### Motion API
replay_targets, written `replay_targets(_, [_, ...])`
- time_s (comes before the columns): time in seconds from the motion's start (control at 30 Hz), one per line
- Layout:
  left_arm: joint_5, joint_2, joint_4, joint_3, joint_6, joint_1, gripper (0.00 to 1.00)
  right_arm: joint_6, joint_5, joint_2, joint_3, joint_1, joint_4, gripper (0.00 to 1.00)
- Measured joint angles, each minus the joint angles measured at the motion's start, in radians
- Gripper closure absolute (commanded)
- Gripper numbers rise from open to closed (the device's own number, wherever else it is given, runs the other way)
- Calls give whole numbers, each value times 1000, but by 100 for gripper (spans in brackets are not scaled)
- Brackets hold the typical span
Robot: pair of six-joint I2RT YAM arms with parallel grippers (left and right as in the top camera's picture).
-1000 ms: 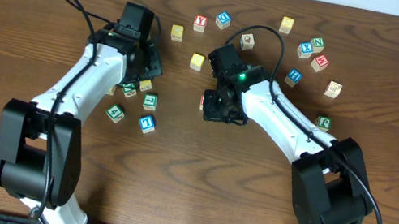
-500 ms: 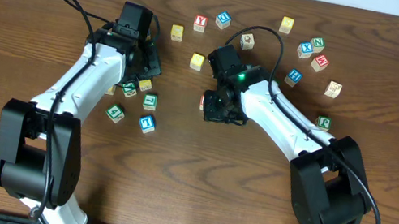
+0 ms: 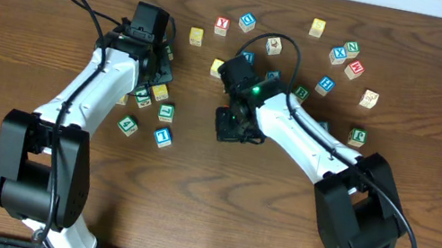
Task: Spell out AI2
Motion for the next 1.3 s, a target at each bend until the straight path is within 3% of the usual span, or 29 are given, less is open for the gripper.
replay_targets(0.23, [-48, 0, 0, 0, 1, 0, 54, 1, 11, 0, 0, 9, 0, 99])
replay_targets(0.27, [-51, 0, 0, 0, 2, 0, 49, 1, 11, 0, 0, 9, 0, 99])
replay_targets(0.4, [-58, 0, 0, 0, 2, 0, 48, 1, 14, 0, 0, 10, 1, 99])
replay_targets(0.63, [-65, 0, 0, 0, 3, 0, 33, 1, 30, 0, -8, 11, 1, 99])
replay_targets(0.73, [-66, 0, 0, 0, 8, 0, 15, 5, 35, 0, -12, 11, 2, 99])
replay_targets(0.77, [-66, 0, 0, 0, 7, 0, 2, 6, 37, 0, -14, 11, 3, 99])
replay_targets(1.3, [-66, 0, 0, 0, 2, 0, 2, 51, 140, 0, -72, 11, 73, 99])
